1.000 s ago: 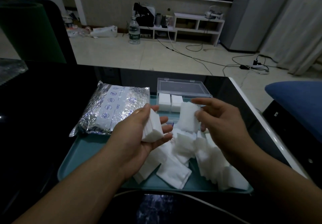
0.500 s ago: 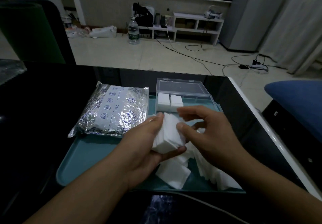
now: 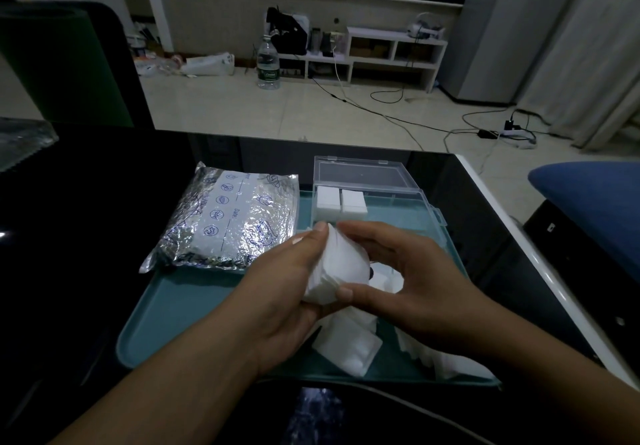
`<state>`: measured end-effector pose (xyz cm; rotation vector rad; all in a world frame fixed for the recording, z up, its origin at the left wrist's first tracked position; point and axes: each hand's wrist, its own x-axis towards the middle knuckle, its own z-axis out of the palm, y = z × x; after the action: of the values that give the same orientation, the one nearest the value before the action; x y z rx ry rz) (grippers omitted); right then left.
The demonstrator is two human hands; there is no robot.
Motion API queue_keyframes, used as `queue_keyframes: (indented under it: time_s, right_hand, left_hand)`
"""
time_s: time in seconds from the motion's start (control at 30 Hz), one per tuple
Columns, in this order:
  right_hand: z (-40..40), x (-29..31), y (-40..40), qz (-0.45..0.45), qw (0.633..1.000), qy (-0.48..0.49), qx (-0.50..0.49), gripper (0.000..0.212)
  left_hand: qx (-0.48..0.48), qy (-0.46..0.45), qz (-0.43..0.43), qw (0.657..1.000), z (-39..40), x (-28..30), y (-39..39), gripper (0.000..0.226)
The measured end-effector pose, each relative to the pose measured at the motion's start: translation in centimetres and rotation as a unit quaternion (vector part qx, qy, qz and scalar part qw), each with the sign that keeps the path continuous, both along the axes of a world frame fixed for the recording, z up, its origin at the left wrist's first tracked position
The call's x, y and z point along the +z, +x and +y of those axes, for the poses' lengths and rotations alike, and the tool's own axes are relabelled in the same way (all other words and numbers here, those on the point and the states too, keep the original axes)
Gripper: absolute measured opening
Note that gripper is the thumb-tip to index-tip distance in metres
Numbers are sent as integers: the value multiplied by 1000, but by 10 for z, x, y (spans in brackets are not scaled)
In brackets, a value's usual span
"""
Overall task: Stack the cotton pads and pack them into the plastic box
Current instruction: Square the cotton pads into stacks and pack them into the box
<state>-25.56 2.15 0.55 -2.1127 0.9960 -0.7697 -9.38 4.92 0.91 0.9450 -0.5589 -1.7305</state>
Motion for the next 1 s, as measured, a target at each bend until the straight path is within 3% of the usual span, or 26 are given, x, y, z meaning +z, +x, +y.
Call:
queue_keyframes:
  time_s: [0.17,0.33,0.77,1.0]
  right_hand:
    - [0,4,-2,19,1000,6,-8,69]
    - [1,10,-4,28,999,28,-3,84]
    - [0,7,-2,-96,991,96,-4,80]
    - [3,4,3,-50,996,67,-10,83]
  left_hand:
    - [-18,-6,21,1000,-1,1,1,54]
    - [-22,-5,6,1000,-2,-3,2,40]
    - [13,-1,17,1000,-1,-1,-1,31]
    - [-18,10,33,999,2,-2,-1,33]
